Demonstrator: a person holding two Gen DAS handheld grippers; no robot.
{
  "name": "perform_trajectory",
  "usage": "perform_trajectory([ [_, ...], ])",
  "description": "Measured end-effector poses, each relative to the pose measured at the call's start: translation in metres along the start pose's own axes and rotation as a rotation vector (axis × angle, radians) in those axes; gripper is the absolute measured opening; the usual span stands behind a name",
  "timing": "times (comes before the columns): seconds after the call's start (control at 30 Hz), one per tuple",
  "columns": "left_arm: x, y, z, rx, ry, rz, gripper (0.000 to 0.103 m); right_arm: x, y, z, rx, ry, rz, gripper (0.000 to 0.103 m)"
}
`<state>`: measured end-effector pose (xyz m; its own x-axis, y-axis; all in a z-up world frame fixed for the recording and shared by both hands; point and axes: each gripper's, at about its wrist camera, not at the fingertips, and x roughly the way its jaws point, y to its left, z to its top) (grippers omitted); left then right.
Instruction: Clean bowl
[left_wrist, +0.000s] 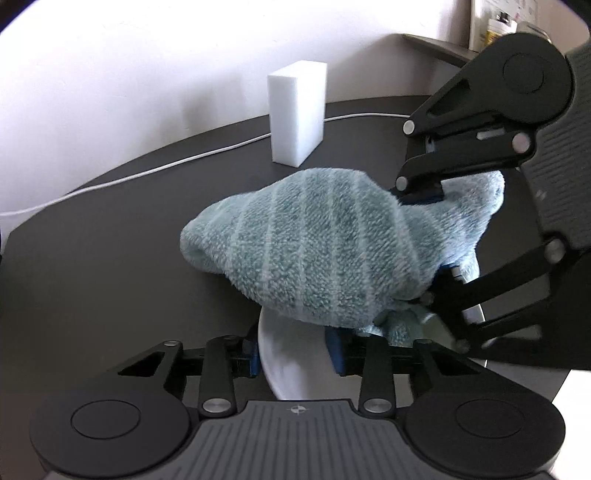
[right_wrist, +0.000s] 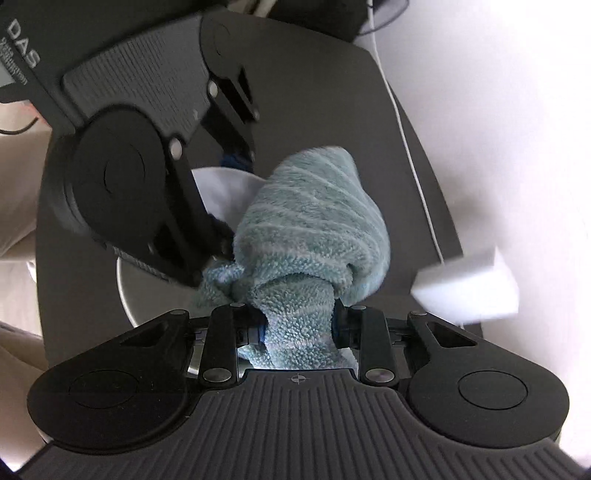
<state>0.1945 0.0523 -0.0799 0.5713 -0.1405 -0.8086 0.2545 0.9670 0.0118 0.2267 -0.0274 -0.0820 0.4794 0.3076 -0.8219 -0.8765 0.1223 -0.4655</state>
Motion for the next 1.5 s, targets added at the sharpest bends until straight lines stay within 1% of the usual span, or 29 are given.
perform_trajectory([
  [0.03,0.0,0.001,-0.001,-0.012,-0.002,-0.003,0.028,0.001,-0.001,0.001,0.046,0.004,-0.013,0.031],
  [0.1,0.0,0.003,-0.002,-0.033,-0.007,-0.003,0.028,0.0,-0.005,-0.001,0.176,0.011,-0.017,0.031],
  [0.2,-0.001,0.002,-0.002,-0.044,-0.008,0.003,0.028,-0.007,-0.018,-0.016,0.529,0.026,0.0,0.031],
  [0.27,-0.002,0.002,-0.002,-0.049,-0.007,0.004,0.028,-0.015,-0.021,-0.038,0.843,0.027,0.055,0.031],
  [0.3,-0.002,0.002,-0.002,-0.052,-0.007,0.001,0.028,-0.02,-0.021,-0.049,0.977,0.017,0.089,0.031],
  [0.43,-0.008,0.001,-0.005,-0.054,-0.002,-0.011,0.031,-0.03,-0.009,-0.083,1.337,-0.021,0.226,0.036],
  [0.47,-0.009,0.001,-0.006,-0.052,0.0,-0.008,0.032,-0.03,-0.006,-0.088,1.395,-0.023,0.254,0.039],
  [0.53,-0.011,0.001,-0.007,-0.048,0.002,-0.001,0.032,-0.023,-0.004,-0.082,1.397,-0.017,0.259,0.042],
  [0.6,-0.013,0.0,-0.008,-0.044,0.004,0.006,0.032,-0.016,-0.002,-0.074,1.382,-0.011,0.255,0.041],
  [0.63,-0.014,0.0,-0.009,-0.042,0.005,0.01,0.032,-0.014,-0.002,-0.066,1.307,-0.01,0.23,0.038],
  [0.67,-0.015,0.0,-0.01,-0.04,0.006,0.013,0.032,-0.012,-0.003,-0.055,1.201,-0.01,0.193,0.037],
  [0.7,-0.017,0.0,-0.01,-0.038,0.007,0.017,0.035,-0.014,-0.005,-0.048,1.114,-0.008,0.158,0.036],
  [0.73,-0.016,-0.001,-0.01,-0.036,0.009,0.018,0.041,-0.018,-0.007,-0.042,1.035,-0.004,0.124,0.034],
  [0.77,-0.017,0.0,-0.01,-0.036,0.006,0.016,0.042,-0.02,-0.005,-0.036,0.928,0.006,0.065,0.031],
  [0.83,-0.018,0.0,-0.011,-0.036,0.001,0.01,0.044,-0.021,0.001,-0.025,0.72,0.041,-0.046,0.03],
  [0.9,-0.02,-0.001,-0.011,-0.028,-0.002,0.006,0.044,-0.021,0.006,-0.018,0.513,0.065,-0.127,0.03],
  [0.93,-0.02,-0.002,-0.01,-0.015,-0.005,0.016,0.044,-0.019,0.011,-0.014,0.362,0.075,-0.162,0.03],
  [0.97,-0.019,-0.003,-0.009,0.0,-0.007,0.028,0.044,-0.017,0.012,-0.012,0.258,0.068,-0.161,0.03],
  [1.07,-0.015,-0.003,-0.007,0.008,-0.002,0.013,0.044,-0.015,0.008,-0.007,0.062,0.023,-0.101,0.03],
  [1.1,-0.014,-0.001,-0.007,0.001,-0.001,0.003,0.044,-0.015,0.007,-0.006,0.024,0.01,-0.084,0.03],
  [1.17,-0.011,0.002,-0.007,-0.029,-0.001,-0.025,0.036,-0.013,0.001,0.001,-0.036,-0.004,-0.047,0.03],
  [1.2,-0.011,0.002,-0.007,-0.037,-0.004,-0.021,0.033,-0.011,-0.001,0.003,-0.033,0.003,-0.045,0.03],
  [1.3,-0.011,0.002,-0.008,-0.059,-0.014,-0.004,0.03,-0.004,-0.02,0.014,0.123,0.033,-0.033,0.03],
  [1.4,-0.011,0.002,-0.01,-0.085,-0.023,0.008,0.03,-0.003,-0.053,0.005,0.491,0.03,0.032,0.03],
  [1.47,-0.011,0.003,-0.01,-0.098,-0.025,0.008,0.03,-0.009,-0.066,-0.015,0.74,0.029,0.075,0.031],
  [1.5,-0.011,0.002,-0.01,-0.099,-0.026,0.01,0.03,-0.012,-0.069,-0.023,0.82,0.028,0.088,0.031],
])
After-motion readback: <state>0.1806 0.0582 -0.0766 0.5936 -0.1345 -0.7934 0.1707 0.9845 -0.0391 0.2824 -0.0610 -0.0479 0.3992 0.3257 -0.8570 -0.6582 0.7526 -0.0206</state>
